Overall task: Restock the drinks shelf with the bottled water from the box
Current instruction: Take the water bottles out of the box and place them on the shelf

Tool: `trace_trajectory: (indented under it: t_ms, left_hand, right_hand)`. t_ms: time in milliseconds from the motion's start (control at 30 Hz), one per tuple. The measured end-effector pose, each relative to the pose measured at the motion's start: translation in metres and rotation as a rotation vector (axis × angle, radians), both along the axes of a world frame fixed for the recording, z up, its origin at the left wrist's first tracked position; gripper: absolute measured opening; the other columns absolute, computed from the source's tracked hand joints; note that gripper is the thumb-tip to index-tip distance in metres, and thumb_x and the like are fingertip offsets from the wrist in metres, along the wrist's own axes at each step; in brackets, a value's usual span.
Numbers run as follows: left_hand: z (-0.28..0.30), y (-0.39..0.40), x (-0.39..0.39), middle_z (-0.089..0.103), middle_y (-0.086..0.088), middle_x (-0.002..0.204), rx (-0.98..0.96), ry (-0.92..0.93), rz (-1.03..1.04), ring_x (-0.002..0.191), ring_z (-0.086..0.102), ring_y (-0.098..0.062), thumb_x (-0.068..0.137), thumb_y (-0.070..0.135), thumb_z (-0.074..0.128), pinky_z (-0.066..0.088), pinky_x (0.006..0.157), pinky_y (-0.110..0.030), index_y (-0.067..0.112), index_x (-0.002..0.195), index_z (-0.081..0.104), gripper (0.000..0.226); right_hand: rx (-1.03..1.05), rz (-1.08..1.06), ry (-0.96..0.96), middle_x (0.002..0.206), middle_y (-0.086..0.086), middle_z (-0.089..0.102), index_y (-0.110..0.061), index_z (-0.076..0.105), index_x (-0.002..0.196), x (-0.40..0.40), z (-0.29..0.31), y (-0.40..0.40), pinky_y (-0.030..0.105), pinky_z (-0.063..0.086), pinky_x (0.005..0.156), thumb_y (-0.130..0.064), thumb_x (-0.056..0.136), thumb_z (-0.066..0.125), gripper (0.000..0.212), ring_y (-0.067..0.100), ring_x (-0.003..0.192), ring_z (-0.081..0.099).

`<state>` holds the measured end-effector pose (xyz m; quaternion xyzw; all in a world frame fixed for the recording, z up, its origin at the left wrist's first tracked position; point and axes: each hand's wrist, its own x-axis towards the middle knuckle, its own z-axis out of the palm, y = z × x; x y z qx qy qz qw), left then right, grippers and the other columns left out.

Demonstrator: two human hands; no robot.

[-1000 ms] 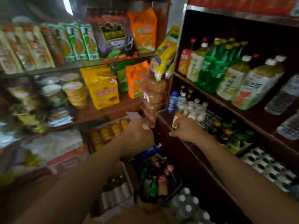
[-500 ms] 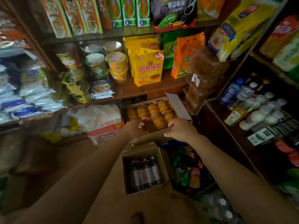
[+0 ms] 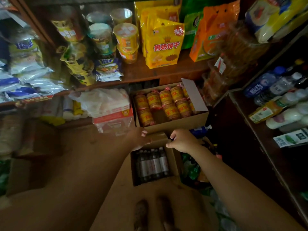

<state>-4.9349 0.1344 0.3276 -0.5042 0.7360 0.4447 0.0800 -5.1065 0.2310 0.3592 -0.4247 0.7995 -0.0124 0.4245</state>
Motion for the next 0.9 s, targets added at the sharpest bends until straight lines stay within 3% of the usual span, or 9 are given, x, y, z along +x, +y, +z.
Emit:
trace_trajectory:
  t_ms: [100,300,400,467,533,633,700,800,900]
  left_hand:
    - [-0.011,0.000,-0.004,0.063,-0.002,0.117,0.060,0.011,0.072,0.110,0.059,-0.017,0.079,0.031,0.074,0.045,0.093,-0.024,0.013,0.122,0.060,0.049]
    - [-0.044,-0.008,-0.012,0.065,-0.008,0.110,0.196,0.024,0.254,0.102,0.061,-0.022,0.080,0.025,0.074,0.049,0.075,-0.025,0.006,0.114,0.065,0.040]
    - [-0.059,-0.008,-0.012,0.064,-0.012,0.108,0.270,0.016,0.358,0.097,0.060,-0.022,0.084,0.019,0.070,0.050,0.072,-0.026,0.003,0.116,0.063,0.037]
    - [-0.075,-0.007,-0.009,0.064,-0.010,0.108,0.324,-0.012,0.377,0.098,0.060,-0.020,0.085,0.022,0.070,0.052,0.086,-0.031,0.008,0.111,0.064,0.029]
    - [-0.090,-0.005,-0.005,0.062,-0.007,0.108,0.371,-0.047,0.399,0.101,0.059,-0.018,0.086,0.026,0.068,0.048,0.094,-0.032,0.013,0.108,0.062,0.027]
    - [-0.115,0.000,-0.001,0.059,-0.006,0.118,0.431,-0.091,0.430,0.112,0.056,-0.020,0.087,0.029,0.067,0.046,0.097,-0.032,0.008,0.124,0.056,0.044]
    - [-0.133,0.002,-0.001,0.057,-0.004,0.116,0.462,-0.096,0.428,0.112,0.054,-0.019,0.088,0.027,0.066,0.043,0.100,-0.034,0.005,0.126,0.053,0.045]
    - [-0.167,0.003,-0.001,0.056,-0.009,0.118,0.453,-0.110,0.455,0.103,0.053,-0.020,0.086,0.023,0.069,0.043,0.097,-0.035,0.002,0.126,0.050,0.049]
    - [-0.203,0.005,-0.001,0.053,-0.012,0.128,0.457,-0.130,0.500,0.114,0.053,-0.025,0.082,0.021,0.073,0.044,0.098,-0.035,0.002,0.130,0.047,0.057]
  right_hand:
    - [0.020,-0.018,-0.057,0.122,0.001,0.059,-0.016,0.057,0.123,-0.005,-0.020,-0.006,0.037,0.051,0.091,-0.043,0.080,0.073,0.053,0.020,0.108,0.058]
    - [0.075,-0.036,-0.153,0.107,0.014,0.066,0.001,0.064,0.113,-0.003,-0.058,-0.023,0.044,0.051,0.093,-0.036,0.082,0.072,0.048,0.033,0.103,0.063]
    - [0.121,-0.034,-0.137,0.060,0.009,0.051,-0.008,0.057,0.060,0.006,-0.085,-0.030,0.040,0.048,0.071,-0.037,0.081,0.072,0.039,0.034,0.072,0.061]
    - [0.131,-0.047,-0.145,0.053,0.006,0.047,-0.015,0.048,0.050,0.011,-0.111,-0.029,0.040,0.049,0.068,-0.040,0.077,0.074,0.045,0.033,0.068,0.061]
    - [0.139,-0.098,-0.239,0.082,0.015,0.068,-0.006,0.071,0.080,0.017,-0.136,-0.026,0.040,0.054,0.078,-0.034,0.080,0.074,0.029,0.032,0.085,0.066]
    - [0.181,-0.128,-0.312,0.128,0.009,0.060,-0.008,0.060,0.126,0.023,-0.172,-0.023,0.036,0.053,0.090,-0.031,0.082,0.074,0.052,0.025,0.112,0.060]
    - [0.181,-0.138,-0.334,0.136,0.006,0.054,-0.011,0.057,0.130,0.025,-0.195,-0.022,0.036,0.052,0.093,-0.033,0.082,0.074,0.056,0.025,0.119,0.055]
    - [0.211,-0.160,-0.336,0.123,0.006,0.062,-0.011,0.063,0.119,0.026,-0.229,-0.017,0.031,0.055,0.075,-0.032,0.082,0.074,0.044,0.022,0.106,0.061]
    - [0.230,-0.181,-0.352,0.113,0.004,0.065,-0.014,0.063,0.114,0.027,-0.262,-0.013,0.027,0.053,0.066,-0.032,0.082,0.074,0.038,0.019,0.097,0.062]
